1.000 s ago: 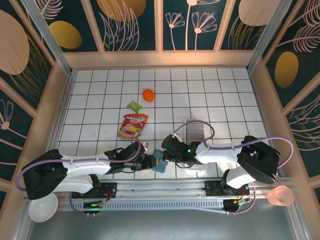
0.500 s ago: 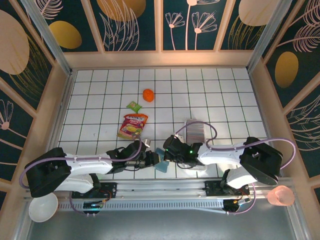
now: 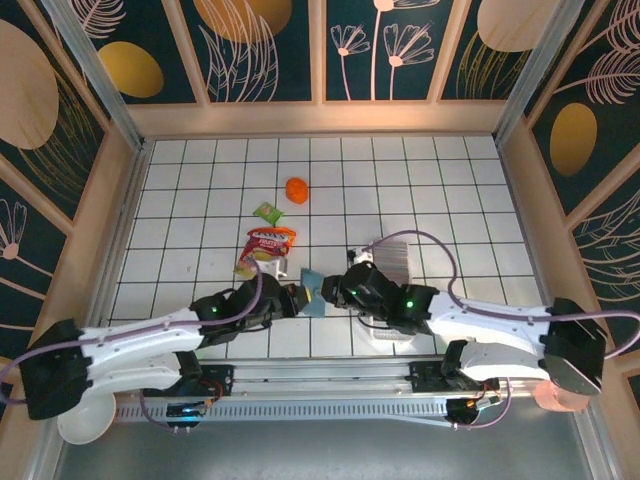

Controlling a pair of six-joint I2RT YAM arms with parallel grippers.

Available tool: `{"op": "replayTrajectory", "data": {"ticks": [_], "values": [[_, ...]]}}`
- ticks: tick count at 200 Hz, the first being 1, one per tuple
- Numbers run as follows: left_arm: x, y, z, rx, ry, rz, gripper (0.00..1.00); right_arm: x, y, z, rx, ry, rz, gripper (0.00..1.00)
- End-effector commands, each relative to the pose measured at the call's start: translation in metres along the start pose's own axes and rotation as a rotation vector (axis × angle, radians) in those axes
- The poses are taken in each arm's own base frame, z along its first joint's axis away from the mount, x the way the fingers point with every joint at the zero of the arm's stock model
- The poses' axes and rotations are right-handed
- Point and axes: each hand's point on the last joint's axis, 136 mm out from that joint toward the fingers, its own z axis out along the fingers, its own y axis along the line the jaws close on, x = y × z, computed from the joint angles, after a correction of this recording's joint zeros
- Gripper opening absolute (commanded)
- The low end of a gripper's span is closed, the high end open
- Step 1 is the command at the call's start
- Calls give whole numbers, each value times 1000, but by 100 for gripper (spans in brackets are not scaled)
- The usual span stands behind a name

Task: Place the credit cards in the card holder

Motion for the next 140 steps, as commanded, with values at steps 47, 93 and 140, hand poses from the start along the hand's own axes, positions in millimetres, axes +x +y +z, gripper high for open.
{"op": "replayTrajectory", "data": {"ticks": [47, 93, 140], "values": [[-67, -43, -45, 80, -295, 163, 0, -26, 68, -18, -223, -29, -19, 41], [-62, -56, -40, 108, -250, 197, 0, -37, 75, -16, -230, -50, -10, 42], [-54, -67, -40, 185, -213, 190, 0, -42, 62, -5, -173, -43, 18, 43]]}}
